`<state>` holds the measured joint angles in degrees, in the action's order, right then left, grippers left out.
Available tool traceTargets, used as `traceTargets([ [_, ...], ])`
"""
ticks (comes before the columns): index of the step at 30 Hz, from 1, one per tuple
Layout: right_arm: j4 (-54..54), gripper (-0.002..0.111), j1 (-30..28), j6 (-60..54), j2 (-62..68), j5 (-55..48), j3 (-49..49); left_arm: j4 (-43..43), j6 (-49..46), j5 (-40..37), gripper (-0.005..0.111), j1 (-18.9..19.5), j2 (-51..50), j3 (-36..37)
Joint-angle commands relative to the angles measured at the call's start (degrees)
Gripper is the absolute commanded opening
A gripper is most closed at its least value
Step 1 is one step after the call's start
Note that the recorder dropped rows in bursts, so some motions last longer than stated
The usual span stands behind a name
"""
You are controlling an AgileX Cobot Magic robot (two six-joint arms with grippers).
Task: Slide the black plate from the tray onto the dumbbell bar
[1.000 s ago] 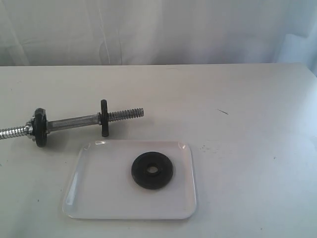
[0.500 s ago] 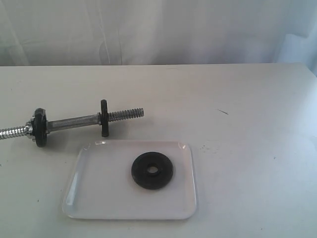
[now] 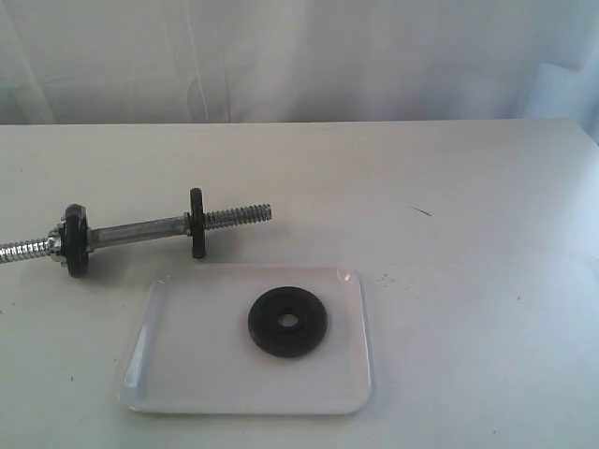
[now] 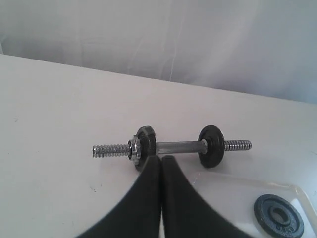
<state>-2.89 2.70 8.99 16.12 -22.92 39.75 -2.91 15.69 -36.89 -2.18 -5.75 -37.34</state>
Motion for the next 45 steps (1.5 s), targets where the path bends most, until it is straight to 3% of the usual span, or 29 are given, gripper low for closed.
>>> traceTargets([
  [1, -0.2, 0.000, 0.2, -0.1, 7.6, -6.9, 7.2, 0.0, -2.4, -2.1, 0.000, -0.5, -7.0, -5.3],
  [17, 2.0, 0.000, 0.2, -0.2, 31.1, 0.2, 12.5, 0.0, -6.7, -3.0, 0.000, -0.5, -35.0, -15.7],
  [28, 2.0, 0.000, 0.2, -2.0, 36.9, -3.5, 12.5, -1.1, -9.3, -2.7, 0.000, -0.5, -51.9, -21.1],
  [38, 2.0, 0.000, 0.2, -5.8, 39.4, -14.1, 12.5, -18.3, -26.5, -4.7, 0.000, -0.5, -67.8, -29.8],
  [45, 2.0, 0.000, 0.2, -6.1, 42.4, -14.3, 12.1, -19.1, -36.9, -9.5, 0.000, -0.5, -78.8, -39.3],
])
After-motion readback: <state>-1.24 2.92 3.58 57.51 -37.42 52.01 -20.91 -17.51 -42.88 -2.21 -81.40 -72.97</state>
